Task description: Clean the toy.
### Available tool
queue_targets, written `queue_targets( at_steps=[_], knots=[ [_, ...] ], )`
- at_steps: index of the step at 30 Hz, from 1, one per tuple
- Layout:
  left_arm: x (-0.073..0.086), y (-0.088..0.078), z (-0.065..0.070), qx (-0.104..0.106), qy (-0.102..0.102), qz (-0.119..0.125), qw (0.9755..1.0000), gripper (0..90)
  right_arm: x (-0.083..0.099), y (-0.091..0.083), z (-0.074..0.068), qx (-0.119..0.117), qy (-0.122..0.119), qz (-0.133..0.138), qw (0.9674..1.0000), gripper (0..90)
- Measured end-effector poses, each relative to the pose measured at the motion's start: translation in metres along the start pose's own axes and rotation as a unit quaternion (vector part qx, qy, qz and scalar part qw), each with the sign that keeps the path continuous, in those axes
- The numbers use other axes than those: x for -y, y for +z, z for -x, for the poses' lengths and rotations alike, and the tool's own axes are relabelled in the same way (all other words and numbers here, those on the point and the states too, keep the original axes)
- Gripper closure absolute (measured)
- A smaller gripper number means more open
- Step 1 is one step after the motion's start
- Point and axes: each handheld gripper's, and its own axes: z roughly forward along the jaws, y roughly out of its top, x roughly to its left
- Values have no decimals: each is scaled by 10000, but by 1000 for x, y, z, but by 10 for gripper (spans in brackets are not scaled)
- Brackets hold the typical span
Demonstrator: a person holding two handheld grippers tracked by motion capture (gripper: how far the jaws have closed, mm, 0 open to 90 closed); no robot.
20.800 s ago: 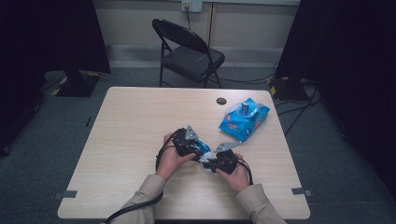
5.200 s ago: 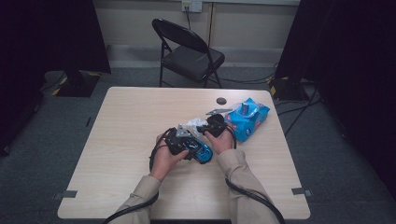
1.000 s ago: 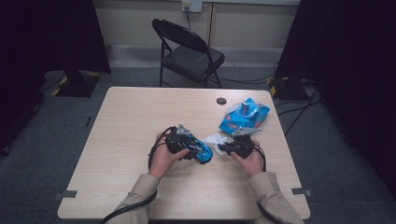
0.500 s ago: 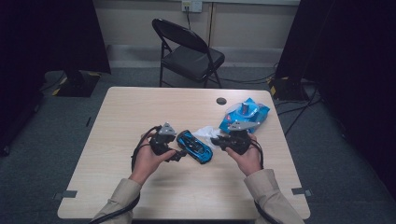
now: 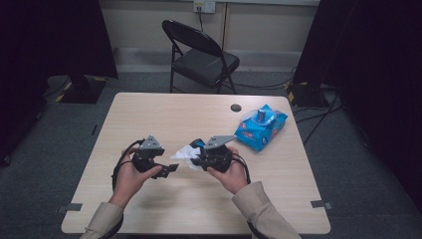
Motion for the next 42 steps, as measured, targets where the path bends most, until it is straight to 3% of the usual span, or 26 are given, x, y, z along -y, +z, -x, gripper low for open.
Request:
queue_targets(
  at_steps=[7, 15, 20, 25, 30, 33, 38, 42],
  knots=[
    [22, -4, -4, 63, -178, -14, 9998, 180, 15, 37, -14, -226, -22, -326, 9992, 803],
    [36, 4, 0, 156, -196, -91, 9996, 190, 25, 62, -17, -288, -22, -529, 9982, 763],
    [42, 14, 3, 235, -199, -241, 9992, 194, 25, 60, -17, -292, -35, -534, 9981, 599],
    [42, 18, 7, 206, -158, -236, 9994, 202, 23, 44, -13, -235, 0, -402, 9989, 444],
    [38, 17, 9, 216, -84, -176, 9996, 217, 17, 25, 0, 111, 69, -211, 9997, 339],
    [37, 17, 8, 216, -93, -169, 9996, 223, 12, 17, 12, 534, 187, -155, 9983, 252],
    [38, 17, 7, 216, -94, -211, 9995, 223, 9, 22, 37, 1087, 398, -423, 9924, 189],
    [40, 18, 8, 247, -104, -199, 9994, 223, 5, 32, 52, 1228, 462, -461, 9903, 183]
  ],
)
